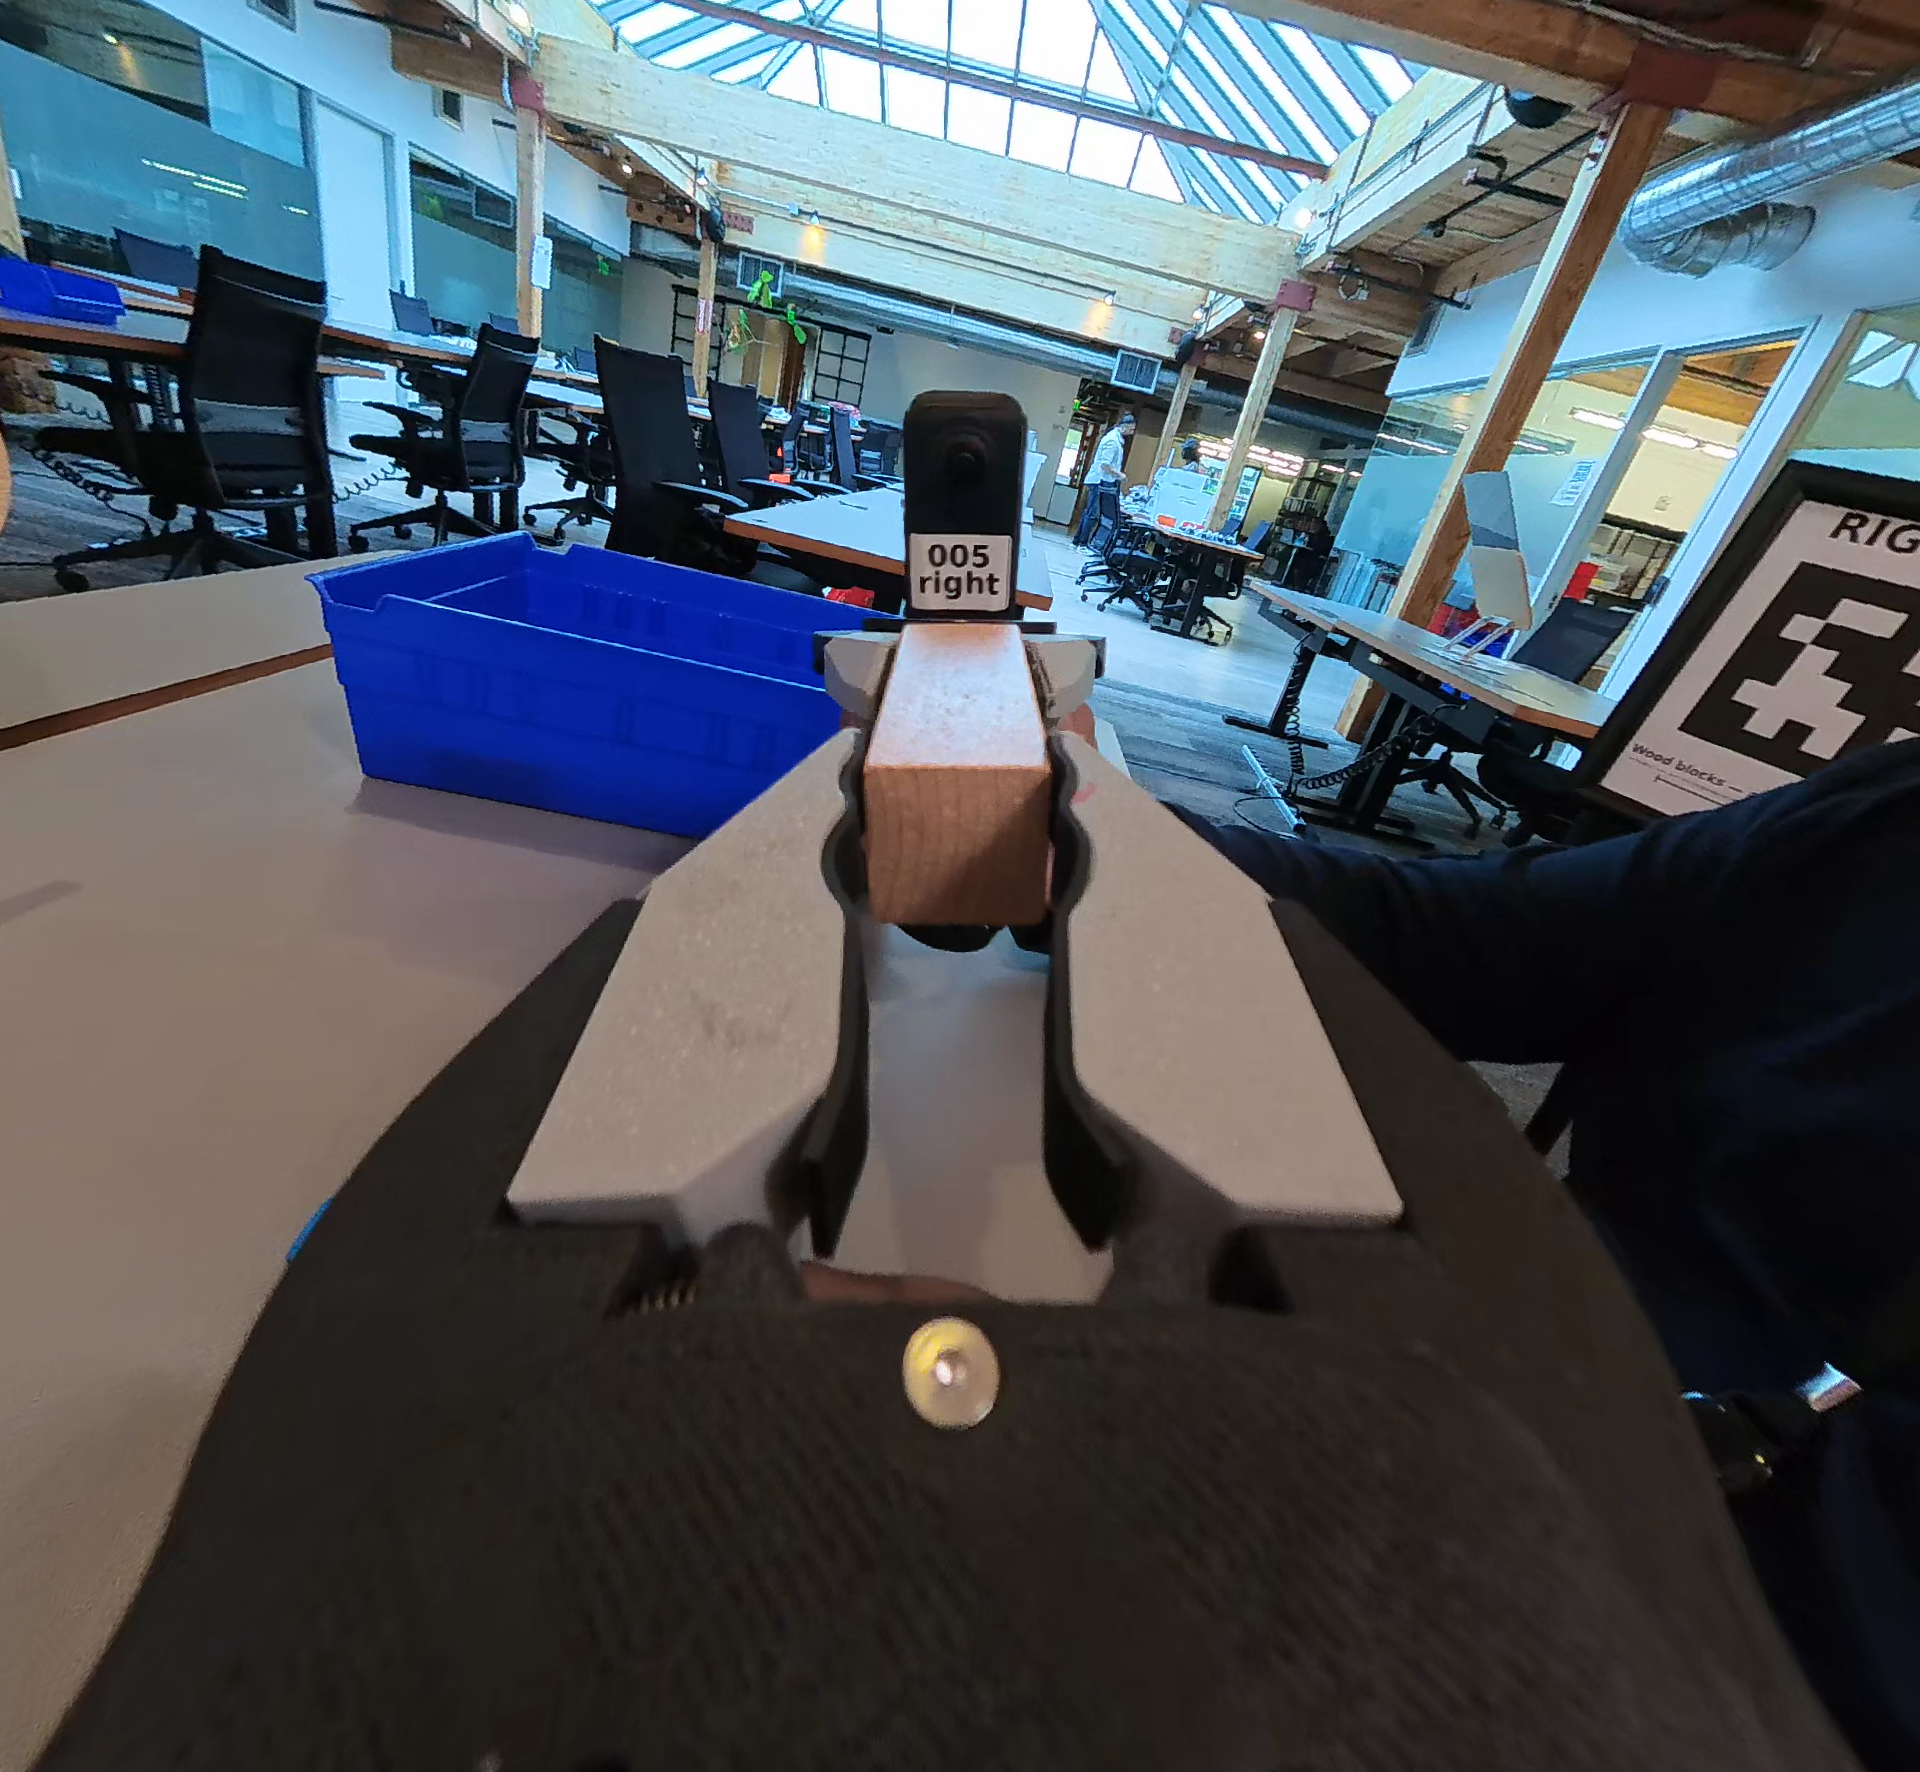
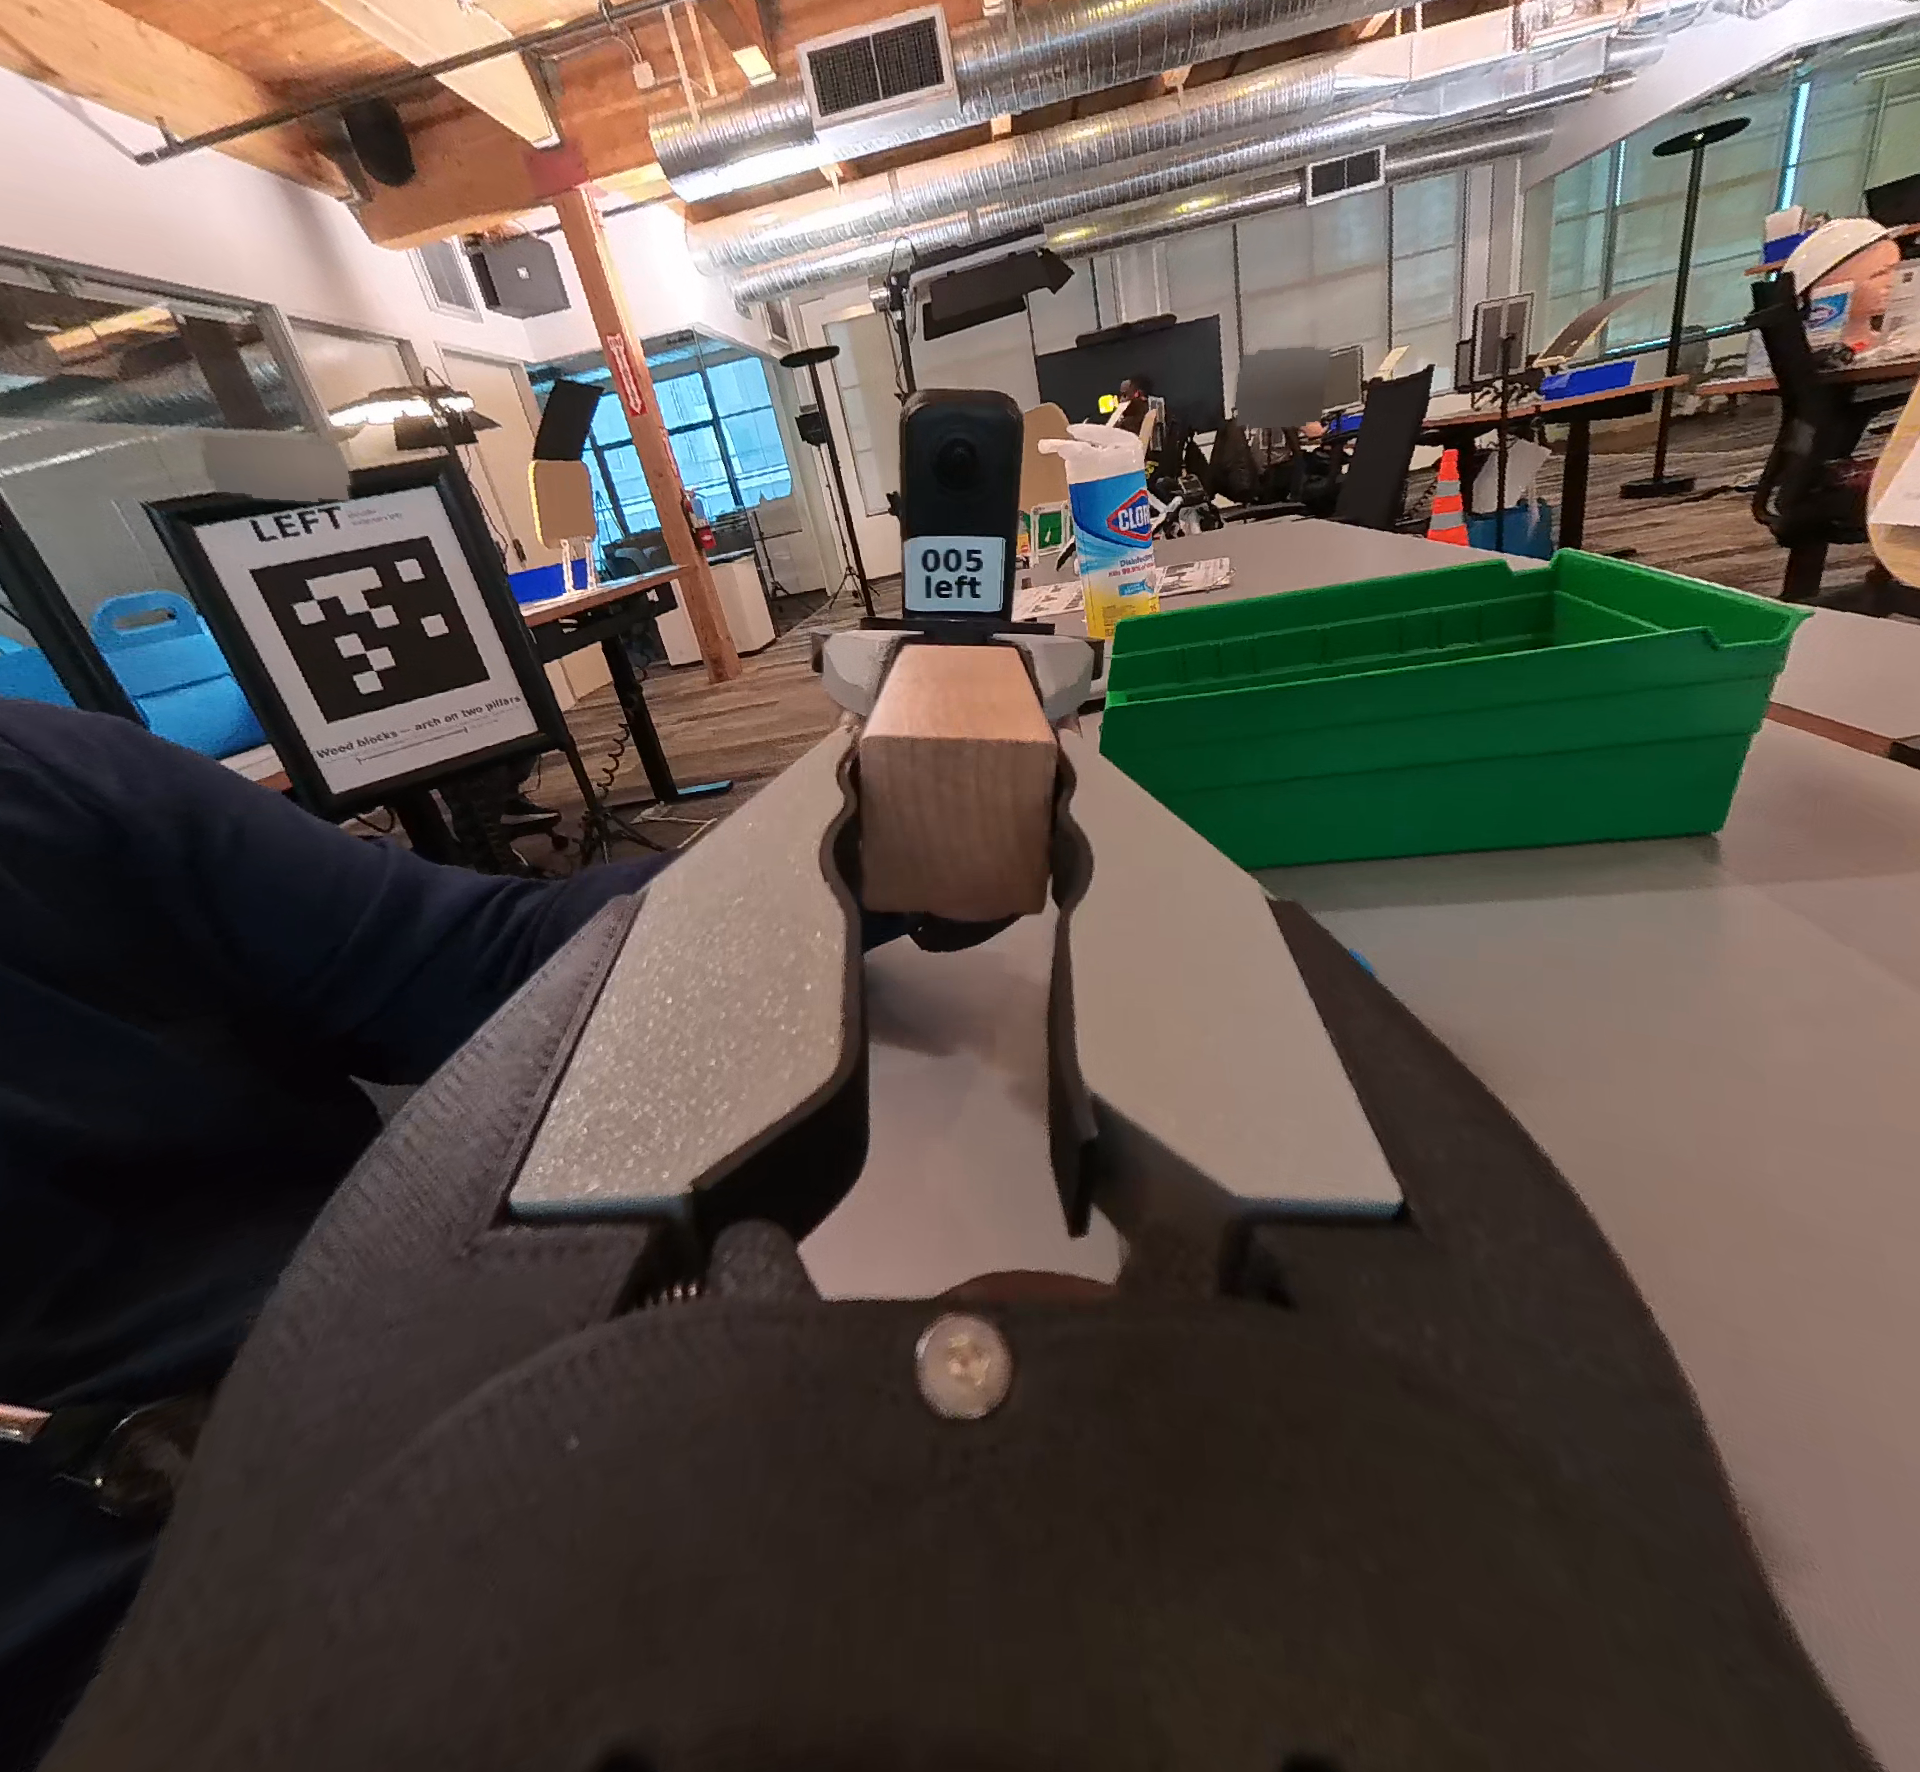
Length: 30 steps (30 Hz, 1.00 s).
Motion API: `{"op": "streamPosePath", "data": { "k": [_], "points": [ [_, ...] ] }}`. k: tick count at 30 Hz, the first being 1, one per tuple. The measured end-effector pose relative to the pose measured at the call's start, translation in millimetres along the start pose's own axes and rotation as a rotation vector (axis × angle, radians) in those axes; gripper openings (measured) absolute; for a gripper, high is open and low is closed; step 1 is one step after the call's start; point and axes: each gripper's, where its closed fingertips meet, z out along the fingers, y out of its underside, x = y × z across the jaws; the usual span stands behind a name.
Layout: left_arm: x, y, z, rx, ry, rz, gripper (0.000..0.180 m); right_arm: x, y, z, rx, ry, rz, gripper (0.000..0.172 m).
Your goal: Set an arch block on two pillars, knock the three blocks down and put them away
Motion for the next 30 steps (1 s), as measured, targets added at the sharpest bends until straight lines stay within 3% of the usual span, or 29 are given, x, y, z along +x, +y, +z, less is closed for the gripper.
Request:
{"op": "streamPosePath", "data": {
  "k": [15,30],
  "points": [
    [-8.0,7.7,-2.0,-0.050,-0.040,0.020,0.031,10.4,21.8,0.3,-0.155,0.073,-0.043,0.031],
    [-11.4,9.3,-3.2,-0.050,-0.037,-0.017,0.031,11.2,32.2,3.3,-0.189,0.058,-0.007,0.031]
  ]
}}
